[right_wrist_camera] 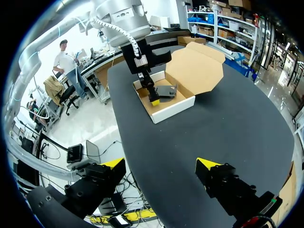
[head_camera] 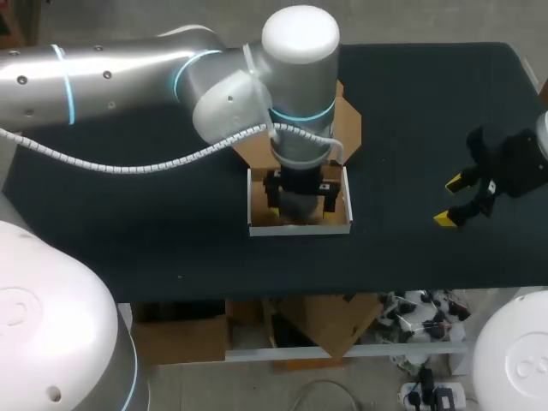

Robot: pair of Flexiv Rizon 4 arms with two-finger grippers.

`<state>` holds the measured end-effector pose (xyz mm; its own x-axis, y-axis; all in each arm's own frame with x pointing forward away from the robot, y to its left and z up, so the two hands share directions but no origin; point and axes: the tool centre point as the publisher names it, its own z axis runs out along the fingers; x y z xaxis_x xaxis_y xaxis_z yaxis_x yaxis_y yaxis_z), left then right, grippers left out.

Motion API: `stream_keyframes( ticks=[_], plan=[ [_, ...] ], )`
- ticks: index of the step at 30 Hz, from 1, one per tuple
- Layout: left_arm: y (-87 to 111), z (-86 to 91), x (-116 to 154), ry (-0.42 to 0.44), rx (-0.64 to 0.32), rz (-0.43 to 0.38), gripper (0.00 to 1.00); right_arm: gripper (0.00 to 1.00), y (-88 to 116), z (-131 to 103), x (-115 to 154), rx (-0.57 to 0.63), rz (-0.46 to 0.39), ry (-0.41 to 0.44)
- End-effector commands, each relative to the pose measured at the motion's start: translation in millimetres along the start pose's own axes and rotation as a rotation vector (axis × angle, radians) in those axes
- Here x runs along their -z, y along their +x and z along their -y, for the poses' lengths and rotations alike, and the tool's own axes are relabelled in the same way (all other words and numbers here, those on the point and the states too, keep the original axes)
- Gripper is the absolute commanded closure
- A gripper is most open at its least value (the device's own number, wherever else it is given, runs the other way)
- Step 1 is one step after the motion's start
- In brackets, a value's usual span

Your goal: Assemble the packaging by folding the flat box into shape, placing the metal phone stand inside, and closing the box properly

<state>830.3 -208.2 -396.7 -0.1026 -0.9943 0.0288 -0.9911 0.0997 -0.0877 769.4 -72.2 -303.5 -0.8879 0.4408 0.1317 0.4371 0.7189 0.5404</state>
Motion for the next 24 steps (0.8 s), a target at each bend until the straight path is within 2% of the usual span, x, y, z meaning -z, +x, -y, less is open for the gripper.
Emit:
stream_keyframes(
  ticks=[1,14,24],
  plan=[
    [3.5,-9.6,2,0.010,0.011,0.017,0.00,0.00,1,0,1,0.000,0.000,-0.001],
    [5.9,-41.6,3,-0.005,0.041,0.036,0.00,0.00,1,0,1,0.000,0.000,-0.001],
    [9.4,-57.8,5,-0.015,0.085,0.038,0.00,0.00,1,0,1,0.000,0.000,-0.001]
  ],
)
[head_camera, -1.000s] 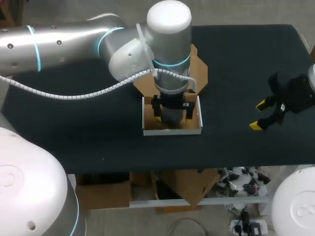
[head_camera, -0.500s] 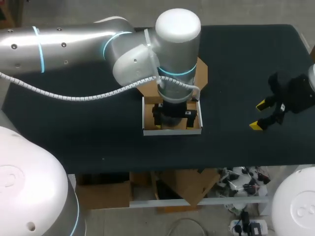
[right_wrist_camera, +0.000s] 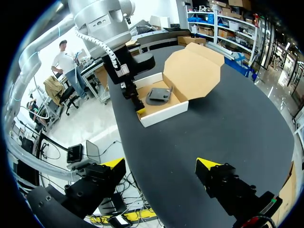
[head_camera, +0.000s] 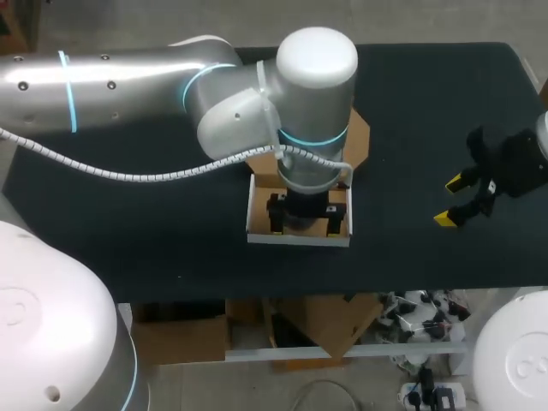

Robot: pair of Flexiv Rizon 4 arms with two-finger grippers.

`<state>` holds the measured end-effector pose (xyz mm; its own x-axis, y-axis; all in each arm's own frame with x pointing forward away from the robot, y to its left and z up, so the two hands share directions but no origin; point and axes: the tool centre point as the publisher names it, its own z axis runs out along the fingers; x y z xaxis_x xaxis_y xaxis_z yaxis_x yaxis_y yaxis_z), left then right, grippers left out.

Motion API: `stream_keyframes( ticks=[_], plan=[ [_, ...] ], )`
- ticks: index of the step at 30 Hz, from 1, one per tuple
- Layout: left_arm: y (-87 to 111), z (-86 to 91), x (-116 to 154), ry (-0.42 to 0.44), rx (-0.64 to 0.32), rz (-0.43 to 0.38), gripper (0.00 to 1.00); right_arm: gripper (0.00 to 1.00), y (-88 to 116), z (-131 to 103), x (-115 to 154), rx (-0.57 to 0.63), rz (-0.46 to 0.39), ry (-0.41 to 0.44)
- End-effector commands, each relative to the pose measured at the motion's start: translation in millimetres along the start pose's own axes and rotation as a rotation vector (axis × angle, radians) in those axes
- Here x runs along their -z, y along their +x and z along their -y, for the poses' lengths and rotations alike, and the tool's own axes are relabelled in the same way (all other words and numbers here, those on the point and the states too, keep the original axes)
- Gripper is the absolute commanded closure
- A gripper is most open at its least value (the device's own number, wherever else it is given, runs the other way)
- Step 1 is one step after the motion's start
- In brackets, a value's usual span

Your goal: Assemble the packaging by folding the flat box into shape, placing the metal phone stand inside, and closing the box properly

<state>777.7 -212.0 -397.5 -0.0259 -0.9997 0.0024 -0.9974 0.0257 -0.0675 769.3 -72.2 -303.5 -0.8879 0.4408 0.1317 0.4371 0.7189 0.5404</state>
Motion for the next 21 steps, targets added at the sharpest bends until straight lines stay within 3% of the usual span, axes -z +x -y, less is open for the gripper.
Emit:
stream_keyframes(
  ticks=[1,21],
  plan=[
    [-0.2,-6.9,1,0.004,0.013,0.007,0.00,0.00,1,0,1,0.000,0.000,-0.001],
    [-3.5,-26.7,5,-0.001,0.074,0.019,0.00,0.00,1,0,1,0.000,0.000,-0.001]
  ],
)
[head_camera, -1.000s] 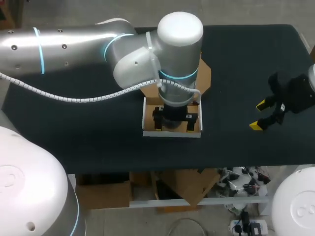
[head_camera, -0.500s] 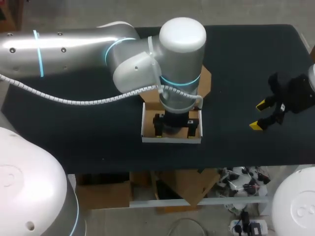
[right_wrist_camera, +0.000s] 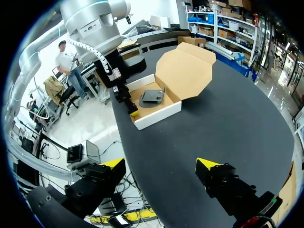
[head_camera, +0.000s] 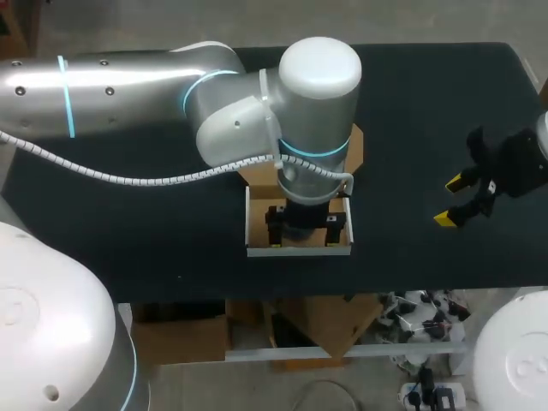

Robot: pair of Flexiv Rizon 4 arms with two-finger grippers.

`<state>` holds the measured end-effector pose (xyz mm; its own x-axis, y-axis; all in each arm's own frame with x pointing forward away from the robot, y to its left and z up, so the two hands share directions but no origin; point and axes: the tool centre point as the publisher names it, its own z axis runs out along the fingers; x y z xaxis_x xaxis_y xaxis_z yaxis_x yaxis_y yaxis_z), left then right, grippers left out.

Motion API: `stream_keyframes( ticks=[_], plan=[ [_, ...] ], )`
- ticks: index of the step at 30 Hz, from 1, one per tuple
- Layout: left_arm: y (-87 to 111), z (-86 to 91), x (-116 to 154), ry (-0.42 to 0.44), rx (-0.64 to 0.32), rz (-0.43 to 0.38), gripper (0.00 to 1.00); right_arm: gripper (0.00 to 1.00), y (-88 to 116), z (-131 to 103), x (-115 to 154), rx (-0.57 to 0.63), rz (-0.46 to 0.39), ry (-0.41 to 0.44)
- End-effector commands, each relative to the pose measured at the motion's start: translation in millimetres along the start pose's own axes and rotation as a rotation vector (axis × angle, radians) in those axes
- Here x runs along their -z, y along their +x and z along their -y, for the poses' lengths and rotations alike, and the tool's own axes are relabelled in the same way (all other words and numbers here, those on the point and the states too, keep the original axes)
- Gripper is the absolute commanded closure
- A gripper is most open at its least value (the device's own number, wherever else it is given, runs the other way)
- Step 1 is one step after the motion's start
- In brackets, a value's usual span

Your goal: Assemble the packaging by folding the flat box into shape, placing the metal phone stand inside, and closing the box properly

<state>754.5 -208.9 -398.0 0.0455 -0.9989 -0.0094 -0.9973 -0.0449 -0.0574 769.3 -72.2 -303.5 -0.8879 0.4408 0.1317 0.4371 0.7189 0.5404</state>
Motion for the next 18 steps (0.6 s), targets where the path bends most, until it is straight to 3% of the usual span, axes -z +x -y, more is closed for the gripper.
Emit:
stream_keyframes(
  ticks=[1,11,18],
  plan=[
    [-1.3,-3.5,4,0.011,0.004,0.004,0.00,0.00,1,0,1,0.000,0.000,-0.001],
    [-4.7,3.4,11,0.019,-0.007,-0.014,0.00,0.00,1,0,1,0.000,0.000,-0.001],
    [-14.9,7.3,39,0.046,-0.042,-0.062,0.00,0.00,1,0,1,0.000,0.000,-0.001]
  ],
)
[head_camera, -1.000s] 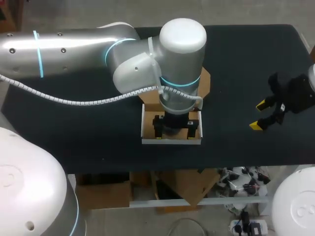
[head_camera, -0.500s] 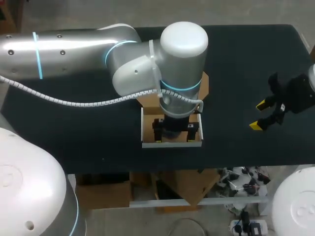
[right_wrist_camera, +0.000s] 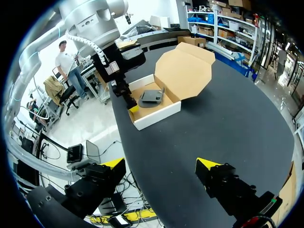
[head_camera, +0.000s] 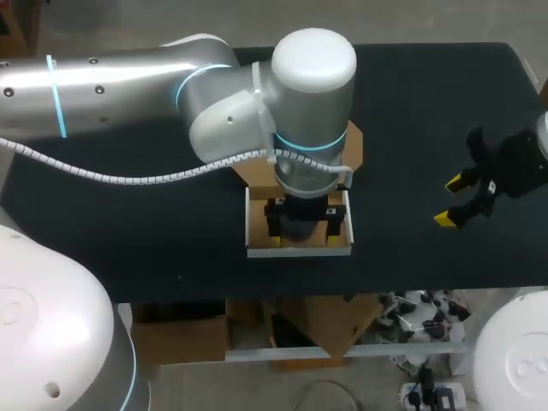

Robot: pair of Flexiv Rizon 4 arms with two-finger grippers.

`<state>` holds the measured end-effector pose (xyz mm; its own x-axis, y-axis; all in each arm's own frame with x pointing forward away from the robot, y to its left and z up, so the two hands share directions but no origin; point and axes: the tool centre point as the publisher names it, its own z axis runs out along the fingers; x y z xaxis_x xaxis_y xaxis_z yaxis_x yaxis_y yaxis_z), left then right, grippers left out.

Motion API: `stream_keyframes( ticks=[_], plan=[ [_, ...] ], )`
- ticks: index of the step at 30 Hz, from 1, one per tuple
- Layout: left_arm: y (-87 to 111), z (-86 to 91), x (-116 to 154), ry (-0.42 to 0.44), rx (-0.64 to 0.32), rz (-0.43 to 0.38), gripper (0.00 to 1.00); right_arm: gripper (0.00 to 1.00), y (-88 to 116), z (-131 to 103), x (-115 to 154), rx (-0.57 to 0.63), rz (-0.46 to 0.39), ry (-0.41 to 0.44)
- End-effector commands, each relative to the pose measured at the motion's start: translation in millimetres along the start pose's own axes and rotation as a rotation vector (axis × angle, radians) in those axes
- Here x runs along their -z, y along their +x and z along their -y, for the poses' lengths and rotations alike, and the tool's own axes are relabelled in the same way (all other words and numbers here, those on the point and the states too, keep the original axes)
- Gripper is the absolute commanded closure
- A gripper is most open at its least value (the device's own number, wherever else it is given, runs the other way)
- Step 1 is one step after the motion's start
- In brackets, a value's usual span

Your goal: Assemble the packaging by folding the flat box into shape, placing the metal phone stand inside, and closing the box properly

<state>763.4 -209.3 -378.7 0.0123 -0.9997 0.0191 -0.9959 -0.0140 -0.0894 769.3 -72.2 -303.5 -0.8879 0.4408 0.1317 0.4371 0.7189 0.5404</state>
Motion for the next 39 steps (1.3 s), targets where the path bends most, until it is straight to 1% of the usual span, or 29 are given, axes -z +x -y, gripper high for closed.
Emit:
stream_keyframes(
  ticks=[1,6,12,13,18,19,21,27,31,35,37,39],
  plan=[
    [-16.7,-1.9,25,0.023,-0.016,-0.033,0.00,0.00,1,0,1,0.000,0.000,-0.001],
    [-31.2,1.9,48,0.044,-0.030,-0.031,0.00,0.00,1,0,1,0.000,0.000,-0.001],
    [-51.8,6.4,74,0.067,-0.077,-0.094,0.00,0.00,1,0,1,0.000,0.000,-0.001],
    [-55.5,7.4,78,0.057,-0.091,-0.116,0.00,0.00,1,0,1,0.000,0.000,-0.001],
    [-74.6,14.1,94,0.077,-0.142,-0.154,0.00,0.00,1,0,1,0.000,0.000,-0.001],
    [-78.6,15.6,96,0.070,-0.158,-0.170,0.00,0.00,1,0,1,0.000,0.000,-0.001],
    [-85.6,18.1,101,0.097,-0.180,-0.163,0.00,0.00,1,0,1,0.000,0.000,-0.001],
    [-105.6,27.0,112,0.129,-0.266,-0.203,0.00,0.00,1,0,1,0.000,0.000,-0.001],
    [-119.5,34.2,119,0.141,-0.309,-0.260,0.00,0.00,1,0,1,0.000,0.000,-0.001],
    [-133.1,42.3,123,0.154,-0.343,-0.298,0.00,0.00,1,0,1,0.000,0.000,-0.001],
    [-138.8,45.8,125,0.162,-0.370,-0.336,0.00,0.00,1,0,1,0.000,0.000,-0.001],
    [-144.6,49.0,127,0.175,-0.396,-0.351,0.00,0.00,1,0,1,0.000,0.000,-0.001]
  ],
)
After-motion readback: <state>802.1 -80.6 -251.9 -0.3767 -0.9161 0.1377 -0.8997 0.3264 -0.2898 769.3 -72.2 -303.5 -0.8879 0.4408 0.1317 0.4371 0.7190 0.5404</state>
